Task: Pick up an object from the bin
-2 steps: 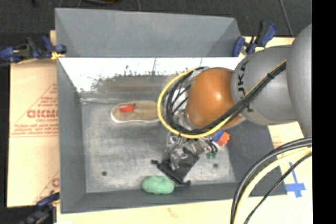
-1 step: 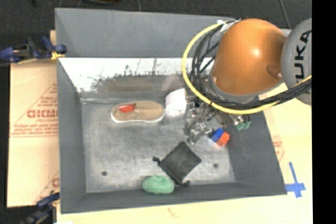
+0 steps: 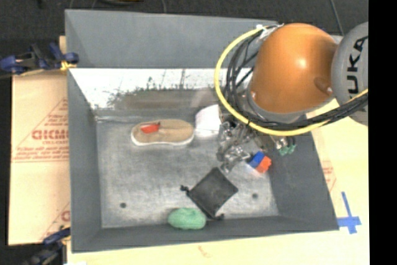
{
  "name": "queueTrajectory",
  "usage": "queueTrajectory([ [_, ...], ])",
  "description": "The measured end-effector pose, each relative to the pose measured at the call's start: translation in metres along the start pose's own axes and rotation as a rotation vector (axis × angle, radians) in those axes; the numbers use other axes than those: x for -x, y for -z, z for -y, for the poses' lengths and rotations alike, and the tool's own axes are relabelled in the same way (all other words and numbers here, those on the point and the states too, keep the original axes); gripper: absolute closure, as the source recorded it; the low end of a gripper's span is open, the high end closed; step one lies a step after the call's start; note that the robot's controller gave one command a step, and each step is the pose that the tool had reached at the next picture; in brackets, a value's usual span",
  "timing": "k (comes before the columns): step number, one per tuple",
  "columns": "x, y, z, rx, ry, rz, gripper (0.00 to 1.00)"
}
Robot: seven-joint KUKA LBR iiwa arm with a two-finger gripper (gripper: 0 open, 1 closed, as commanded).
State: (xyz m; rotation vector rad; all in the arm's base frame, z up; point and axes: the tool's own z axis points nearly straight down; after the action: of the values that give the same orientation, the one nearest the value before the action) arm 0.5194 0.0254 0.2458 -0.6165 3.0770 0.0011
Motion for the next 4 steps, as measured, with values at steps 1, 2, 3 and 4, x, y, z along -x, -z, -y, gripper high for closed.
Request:
queueTrajectory([
  [1, 0.010, -0.081, 0.003, 0.001, 0.013, 0.000, 0.00],
  [2, 0.010, -0.081, 0.003, 0.000, 0.013, 0.000, 0.00],
  [3, 0.011, -0.076, 0.014, 0.001, 0.147, -0.002, 0.00],
  [4, 0.007, -0.173, 0.001, -0.001, 0.423, -0.004, 1.00],
])
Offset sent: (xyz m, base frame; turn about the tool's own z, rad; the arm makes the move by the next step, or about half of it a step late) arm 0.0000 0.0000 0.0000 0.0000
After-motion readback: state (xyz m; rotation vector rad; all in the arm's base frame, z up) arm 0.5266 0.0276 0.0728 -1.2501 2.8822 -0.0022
